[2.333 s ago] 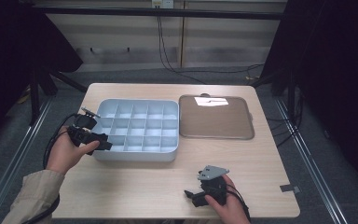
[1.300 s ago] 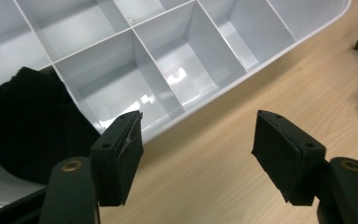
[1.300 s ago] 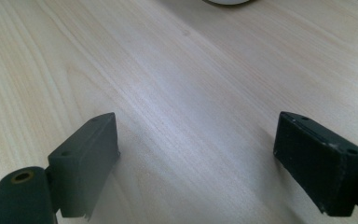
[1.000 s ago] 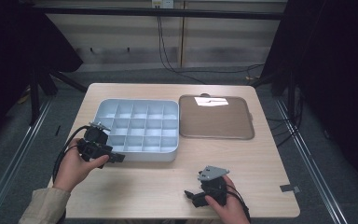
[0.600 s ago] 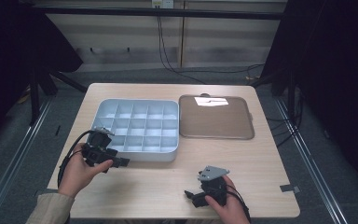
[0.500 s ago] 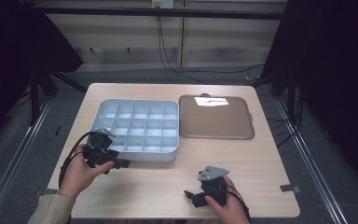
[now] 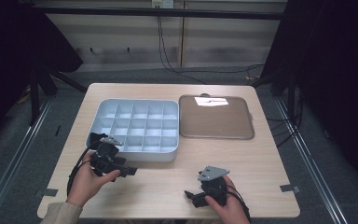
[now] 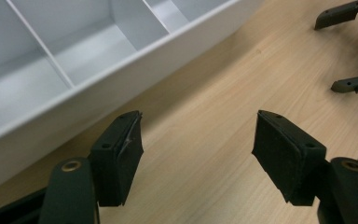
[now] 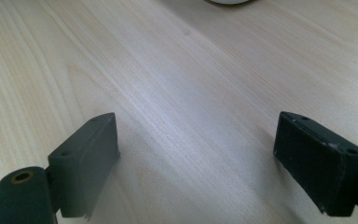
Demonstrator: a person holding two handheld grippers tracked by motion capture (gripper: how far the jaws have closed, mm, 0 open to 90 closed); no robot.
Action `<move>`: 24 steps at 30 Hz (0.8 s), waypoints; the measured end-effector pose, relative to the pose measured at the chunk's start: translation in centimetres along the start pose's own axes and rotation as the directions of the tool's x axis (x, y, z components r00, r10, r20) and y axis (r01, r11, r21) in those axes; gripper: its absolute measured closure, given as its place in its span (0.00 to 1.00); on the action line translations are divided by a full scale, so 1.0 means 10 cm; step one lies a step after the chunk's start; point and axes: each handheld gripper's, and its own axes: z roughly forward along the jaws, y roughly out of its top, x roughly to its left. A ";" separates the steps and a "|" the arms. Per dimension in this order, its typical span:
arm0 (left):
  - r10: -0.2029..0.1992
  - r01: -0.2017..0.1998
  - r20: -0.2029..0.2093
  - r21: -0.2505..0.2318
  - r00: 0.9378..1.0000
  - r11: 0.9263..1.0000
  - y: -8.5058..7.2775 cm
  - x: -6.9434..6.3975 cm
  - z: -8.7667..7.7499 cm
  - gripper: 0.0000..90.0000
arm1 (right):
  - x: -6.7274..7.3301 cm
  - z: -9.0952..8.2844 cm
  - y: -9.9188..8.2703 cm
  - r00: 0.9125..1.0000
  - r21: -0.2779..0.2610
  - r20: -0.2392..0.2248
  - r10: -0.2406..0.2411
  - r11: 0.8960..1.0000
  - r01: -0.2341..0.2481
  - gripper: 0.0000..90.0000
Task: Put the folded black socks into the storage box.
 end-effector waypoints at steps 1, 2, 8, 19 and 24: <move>0.011 -0.011 0.001 0.005 1.000 1.000 -0.01 0.00 0.02 0.36 | 0.00 0.00 0.00 1.000 -0.001 0.000 -0.001 1.000 0.001 0.15; 0.017 -0.017 -0.001 0.006 1.000 1.000 -0.02 0.00 0.03 0.36 | 0.00 0.00 0.00 1.000 0.000 0.000 0.001 1.000 -0.001 0.15; 0.031 -0.031 0.015 -0.007 0.999 1.000 -0.08 -0.02 0.12 0.36 | 0.00 0.00 0.00 1.000 -0.001 0.000 -0.002 1.000 0.002 0.15; 0.056 -0.055 0.019 -0.007 0.998 0.998 -0.21 -0.04 0.29 0.36 | 0.00 0.00 0.00 1.000 -0.002 0.001 -0.004 1.000 0.004 0.15; 0.062 -0.062 0.001 -0.005 0.998 0.998 -0.26 -0.04 0.34 0.36 | 0.00 0.00 -0.01 1.000 -0.002 0.001 -0.004 1.000 0.004 0.15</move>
